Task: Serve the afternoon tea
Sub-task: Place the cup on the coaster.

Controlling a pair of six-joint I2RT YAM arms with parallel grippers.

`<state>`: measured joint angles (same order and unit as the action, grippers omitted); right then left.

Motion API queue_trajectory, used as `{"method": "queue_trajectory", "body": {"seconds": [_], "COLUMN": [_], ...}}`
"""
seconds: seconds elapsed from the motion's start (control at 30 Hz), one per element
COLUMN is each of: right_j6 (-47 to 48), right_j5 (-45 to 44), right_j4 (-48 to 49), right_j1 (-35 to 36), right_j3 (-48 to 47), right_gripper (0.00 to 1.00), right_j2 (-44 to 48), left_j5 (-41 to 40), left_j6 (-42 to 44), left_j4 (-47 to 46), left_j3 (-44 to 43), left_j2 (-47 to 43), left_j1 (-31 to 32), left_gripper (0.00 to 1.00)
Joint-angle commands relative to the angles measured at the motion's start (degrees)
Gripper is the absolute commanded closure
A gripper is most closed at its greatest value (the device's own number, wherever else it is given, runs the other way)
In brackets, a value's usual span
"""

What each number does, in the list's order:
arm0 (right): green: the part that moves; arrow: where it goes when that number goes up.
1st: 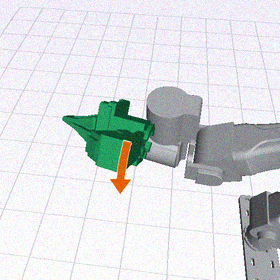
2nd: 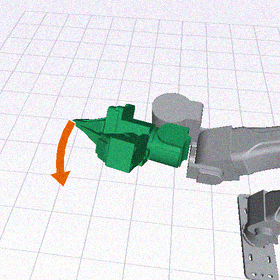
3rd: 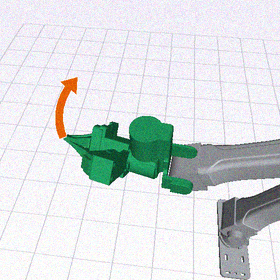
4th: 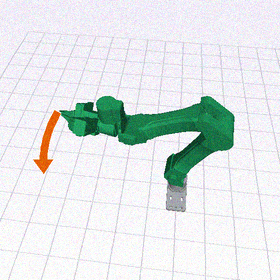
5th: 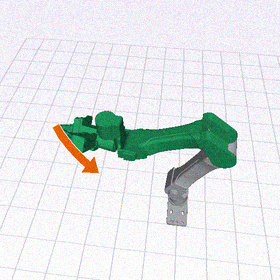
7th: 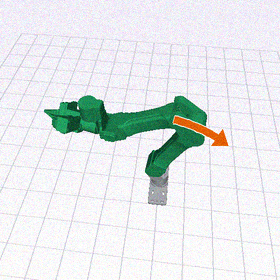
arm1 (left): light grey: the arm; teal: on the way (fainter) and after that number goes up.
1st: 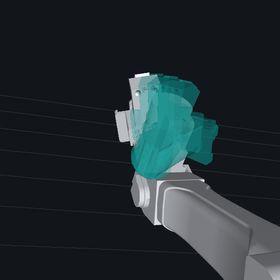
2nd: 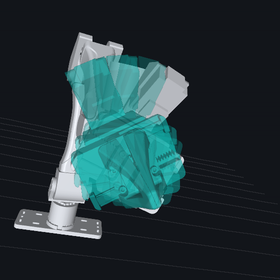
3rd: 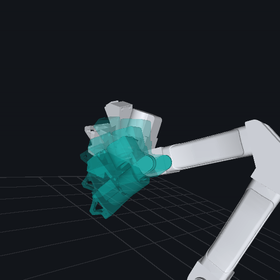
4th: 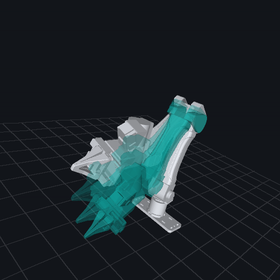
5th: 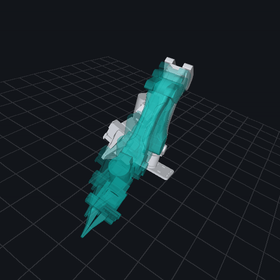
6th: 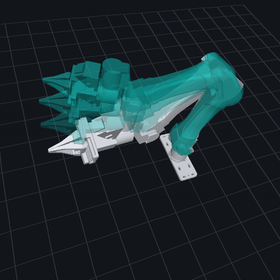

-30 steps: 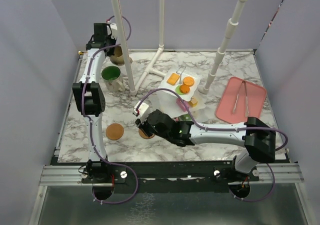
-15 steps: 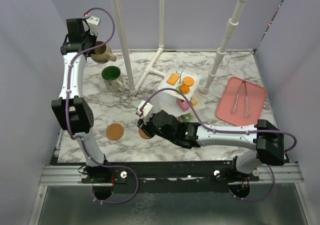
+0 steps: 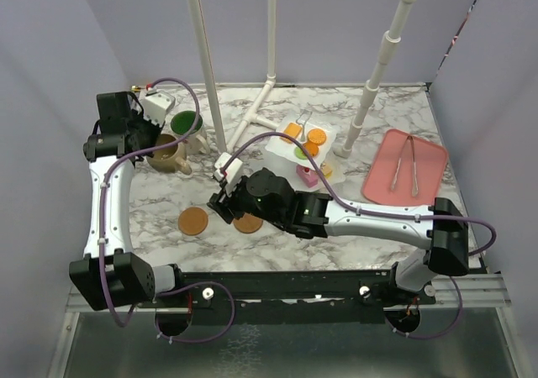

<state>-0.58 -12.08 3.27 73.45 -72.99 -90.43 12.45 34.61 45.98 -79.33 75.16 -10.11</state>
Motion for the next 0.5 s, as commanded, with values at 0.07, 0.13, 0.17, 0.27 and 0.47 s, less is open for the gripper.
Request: {"method": "queue_trajectory", "body": {"seconds": [0.07,0.13,0.17,0.27,0.47], "right_j6": [2.8,3.4,3.6,3.9,3.1], "right_j5": [2.9,3.0,3.2,3.6,5.5], "right_j4": [-3.2,-3.2,-3.2,-3.2,-4.0], "right_j1": [0.4,0.4,0.4,0.3,0.3], "right_j3": [-4.8,-5.8,-6.4,-8.3,-11.6], "right_gripper": [0.38,0.37,0.36,0.36,0.35], "right_j2": [-6.3,-7.6,-8.3,-10.2,-13.5], "left_j5": [8.1,9.3,9.7,10.6,11.7], "left_j6": [0.3,0.2,-0.1,-0.7,-2.7], "left_j4": [2.9,3.9,4.2,4.9,5.0], "left_j3": [5.1,6.4,7.0,8.1,10.0], "left_j2": [-7.8,-9.2,-9.9,-11.5,-13.1], "left_j1": [0.1,0.2,0.3,0.5,1.2], "left_gripper": [1.0,1.0,1.0,1.0,1.0]}}
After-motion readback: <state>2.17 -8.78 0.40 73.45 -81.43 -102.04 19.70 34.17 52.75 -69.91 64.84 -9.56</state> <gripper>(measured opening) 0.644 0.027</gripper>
